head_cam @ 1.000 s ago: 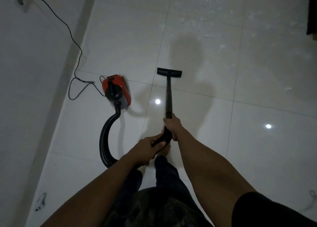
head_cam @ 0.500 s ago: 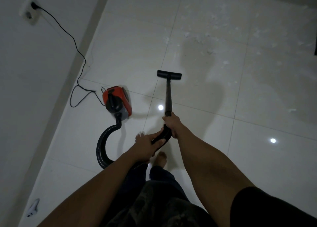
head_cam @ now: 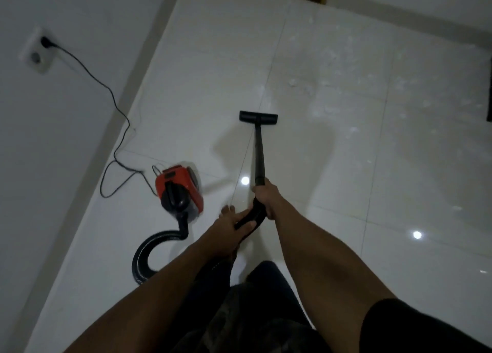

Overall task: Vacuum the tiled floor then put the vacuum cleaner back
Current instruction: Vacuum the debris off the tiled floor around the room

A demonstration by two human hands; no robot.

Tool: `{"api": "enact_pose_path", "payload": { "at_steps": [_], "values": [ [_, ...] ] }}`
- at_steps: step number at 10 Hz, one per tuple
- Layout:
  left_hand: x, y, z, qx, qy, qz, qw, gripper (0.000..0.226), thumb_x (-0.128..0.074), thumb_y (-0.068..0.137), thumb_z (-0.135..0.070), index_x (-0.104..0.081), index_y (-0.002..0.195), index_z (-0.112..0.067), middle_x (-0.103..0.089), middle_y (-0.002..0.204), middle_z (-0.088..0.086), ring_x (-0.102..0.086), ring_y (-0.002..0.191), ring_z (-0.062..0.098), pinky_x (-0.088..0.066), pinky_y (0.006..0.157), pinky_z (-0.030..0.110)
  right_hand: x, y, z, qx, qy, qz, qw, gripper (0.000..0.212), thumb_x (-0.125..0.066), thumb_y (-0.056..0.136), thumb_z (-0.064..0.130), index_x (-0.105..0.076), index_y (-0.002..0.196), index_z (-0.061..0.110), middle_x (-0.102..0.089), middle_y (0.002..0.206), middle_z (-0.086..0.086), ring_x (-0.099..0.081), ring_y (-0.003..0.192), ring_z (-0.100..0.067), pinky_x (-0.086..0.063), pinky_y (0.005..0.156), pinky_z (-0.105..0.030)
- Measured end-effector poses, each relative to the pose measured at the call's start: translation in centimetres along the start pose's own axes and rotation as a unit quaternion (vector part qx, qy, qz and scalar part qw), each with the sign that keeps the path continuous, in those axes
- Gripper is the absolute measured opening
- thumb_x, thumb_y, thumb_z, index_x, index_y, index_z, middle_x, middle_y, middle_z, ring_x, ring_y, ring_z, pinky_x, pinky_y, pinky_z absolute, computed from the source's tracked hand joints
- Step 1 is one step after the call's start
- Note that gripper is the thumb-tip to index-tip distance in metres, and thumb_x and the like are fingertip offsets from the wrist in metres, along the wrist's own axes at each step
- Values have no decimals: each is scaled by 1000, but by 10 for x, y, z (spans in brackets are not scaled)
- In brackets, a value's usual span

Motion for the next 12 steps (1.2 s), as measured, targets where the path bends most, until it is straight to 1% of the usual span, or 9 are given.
{"api": "enact_pose_path", "payload": {
  "at_steps": [1,3,5,7,8,9,10,11,12],
  "values": [
    [37,28,-8,-8,-11,-14,1000,45,-50,102,-48,-43,146,-46,-71,103,-2,-69,89,15,-59,88,40,-10,22,39,2,16,0,1000,50,-52,107,14,-40,155,16,-54,90,-6,-55,70,-19,-45,34,-16],
    [101,69,-39,-9,-37,-10,999,41,-50,102,-48,-33,139,-57,-61,51,-20,-54,39,-2,-42,42,11,-19,61,109,-11,36,5,999,52,-53,107,16,-37,157,17,-57,92,-9,-57,68,-21,-49,39,-20],
    [153,119,-75,14,-21,3,1000,52,-50,102,-48,-33,150,-45,-64,57,-4,-57,39,3,-45,44,15,-18,98,174,-23,69,9,997,49,-53,106,20,-40,153,16,-59,99,-18,-59,65,-26,-60,70,-43],
    [202,189,-113,36,-5,9,999,52,-51,97,-59,-34,146,-55,-69,70,5,-66,57,17,-61,61,37,0,143,252,-22,75,-11,997,55,-52,107,21,-33,159,22,-62,115,-23,-60,69,-26,-59,60,-39],
    [217,222,-141,8,-31,-4,999,36,-47,89,-71,-33,118,-84,-70,65,-7,-64,53,5,-58,55,23,21,167,289,-28,76,-5,997,53,-51,106,19,-36,157,20,-57,108,-20,-60,66,-27,-60,64,-40],
    [236,246,-169,-11,-36,-22,999,32,-44,92,-69,-27,105,-92,-70,69,-25,-63,53,-1,-48,50,10,37,187,328,-27,64,4,998,52,-50,106,15,-37,156,16,-55,105,-19,-58,66,-26,-56,54,-35],
    [264,271,-191,-13,-28,-27,999,40,-47,96,-64,-31,132,-71,-72,79,-26,-66,62,-4,-46,53,6,38,205,369,-31,61,21,997,51,-51,107,15,-37,156,16,-55,94,-15,-57,61,-24,-55,50,-31],
    [296,298,-204,-15,-19,-29,999,49,-47,97,-63,-36,144,-54,-72,106,-16,-67,73,-3,-50,63,9,34,223,408,-19,55,27,998,54,-51,108,16,-35,160,18,-58,103,-15,-61,76,-28,-61,68,-38],
    [331,328,-218,-21,-25,-21,999,46,-48,98,-61,-38,142,-56,-74,101,-6,-73,75,13,-60,66,27,32,245,447,-25,78,13,997,53,-51,108,16,-36,158,19,-56,89,-15,-57,62,-24,-57,53,-32]
  ]
}}
Point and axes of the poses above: each hand's wrist, its own y-axis towards the middle knuckle, its own x-axis out of the back of the hand, z = x × y, the point moved 2 cm from there along y, towards the middle knuckle
